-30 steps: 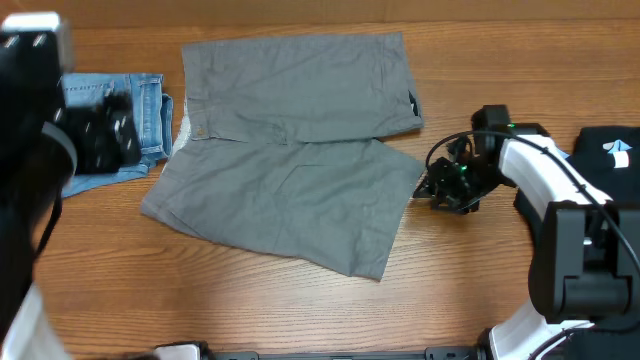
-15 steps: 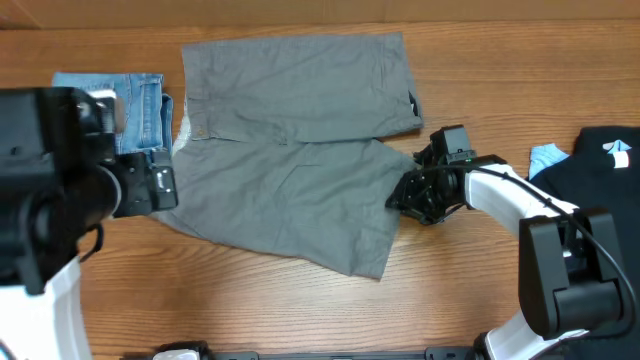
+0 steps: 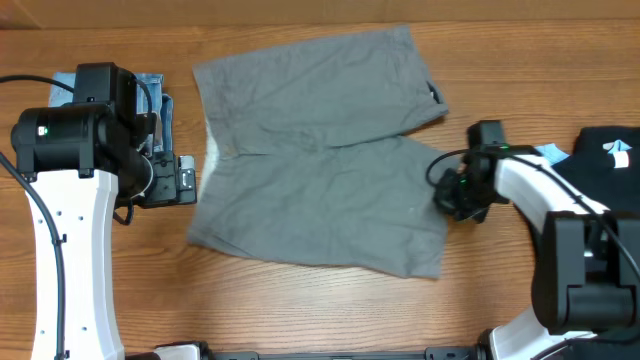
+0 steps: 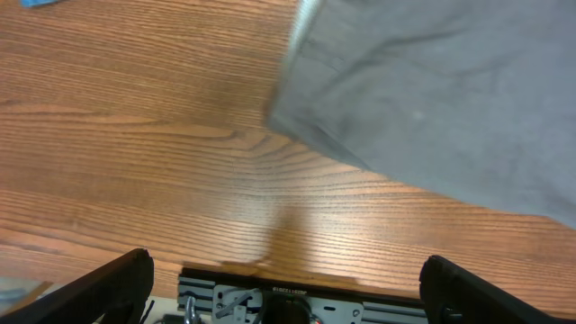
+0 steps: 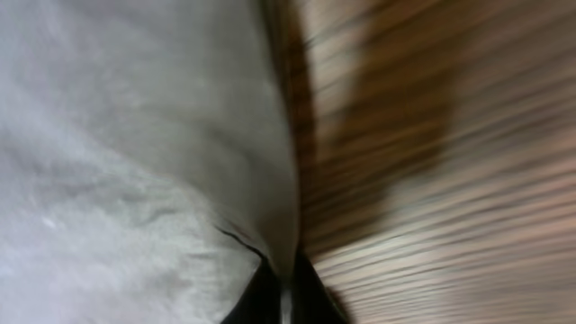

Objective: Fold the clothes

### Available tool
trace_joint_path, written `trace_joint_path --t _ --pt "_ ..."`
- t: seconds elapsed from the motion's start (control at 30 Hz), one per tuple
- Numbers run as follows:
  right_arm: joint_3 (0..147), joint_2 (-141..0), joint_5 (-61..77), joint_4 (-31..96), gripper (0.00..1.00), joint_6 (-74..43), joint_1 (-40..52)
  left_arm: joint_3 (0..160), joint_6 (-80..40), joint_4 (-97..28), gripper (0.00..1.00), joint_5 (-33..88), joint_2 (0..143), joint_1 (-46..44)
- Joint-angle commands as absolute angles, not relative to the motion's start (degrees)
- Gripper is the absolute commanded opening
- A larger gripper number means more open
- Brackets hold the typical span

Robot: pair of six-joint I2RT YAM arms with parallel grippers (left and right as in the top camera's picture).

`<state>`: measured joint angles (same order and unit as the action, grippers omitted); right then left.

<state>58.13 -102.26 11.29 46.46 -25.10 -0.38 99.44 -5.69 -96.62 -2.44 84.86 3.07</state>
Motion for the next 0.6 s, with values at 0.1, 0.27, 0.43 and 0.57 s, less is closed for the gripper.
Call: trace_joint_path --t 0.1,0.27,0.43,0.57 --pt "61.9 -95.4 11.9 52.7 0.35 -22.3 -6.2 95.8 -6.5 -96.8 0.95 -2.9 86.1 3.0" --pt "61.9 -82.0 13.0 58.7 0.54 -22.3 -8.8 86.5 -9.5 -96.7 0.92 -2.9 86.0 3.0" --pt "61.9 -72.7 14.9 65.5 0.81 -22.5 -8.8 74.1 -13.1 -88.4 0.98 -3.1 86.0 3.1" --pt "61.6 -72.7 19.8 70.2 0.82 -22.5 -8.7 63.9 -15.5 -75.6 1.0 -2.1 86.0 6.6"
